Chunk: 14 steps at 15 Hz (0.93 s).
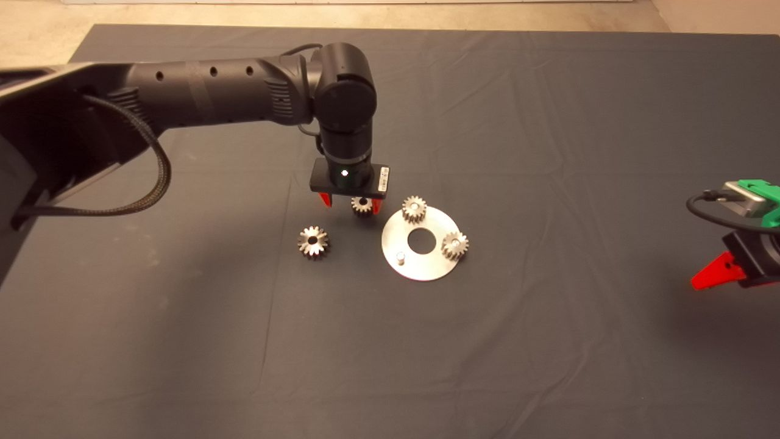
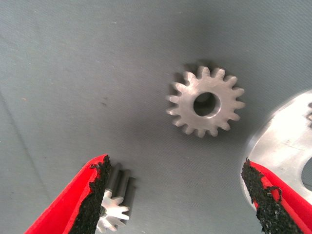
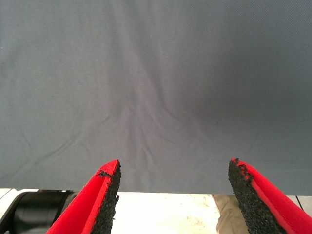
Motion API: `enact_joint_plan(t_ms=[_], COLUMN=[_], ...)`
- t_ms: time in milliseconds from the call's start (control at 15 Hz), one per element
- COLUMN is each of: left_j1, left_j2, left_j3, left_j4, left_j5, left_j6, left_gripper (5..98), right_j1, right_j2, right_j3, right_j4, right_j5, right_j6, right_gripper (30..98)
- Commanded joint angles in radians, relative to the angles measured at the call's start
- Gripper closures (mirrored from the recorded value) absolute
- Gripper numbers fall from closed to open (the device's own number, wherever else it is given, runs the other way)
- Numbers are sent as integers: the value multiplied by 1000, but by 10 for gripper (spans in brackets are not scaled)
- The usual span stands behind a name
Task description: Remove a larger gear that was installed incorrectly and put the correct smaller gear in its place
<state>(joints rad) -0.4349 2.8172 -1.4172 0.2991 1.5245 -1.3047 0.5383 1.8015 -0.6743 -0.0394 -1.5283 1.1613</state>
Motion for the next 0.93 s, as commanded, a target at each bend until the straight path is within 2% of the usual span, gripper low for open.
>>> enact_joint_plan(t_ms=[0,67,200,467,667,867], left_j1=[-10,-9,-2,3,24,25], left_j2=[9,12,24,49,61,61], left_j3=[-25,-43,-68,-111,-147,-153], left_j4=[-5,-5,-5,-5,-5,-5], left_j5=[54,48,12,6,-10,-13], left_j6=[26,33,49,73,98,100], left_gripper=[349,349,349,349,348,348], right_j1=[22,22,22,22,22,22], right_j2=[2,2,2,2,3,3], right_j3=[4,4,3,1,-2,-2], right_j4=[10,10,10,10,10,10], right_j5=[-4,-4,-4,-4,-4,-4], right_j6=[8,8,8,8,8,8], right_gripper=[694,694,694,694,694,694])
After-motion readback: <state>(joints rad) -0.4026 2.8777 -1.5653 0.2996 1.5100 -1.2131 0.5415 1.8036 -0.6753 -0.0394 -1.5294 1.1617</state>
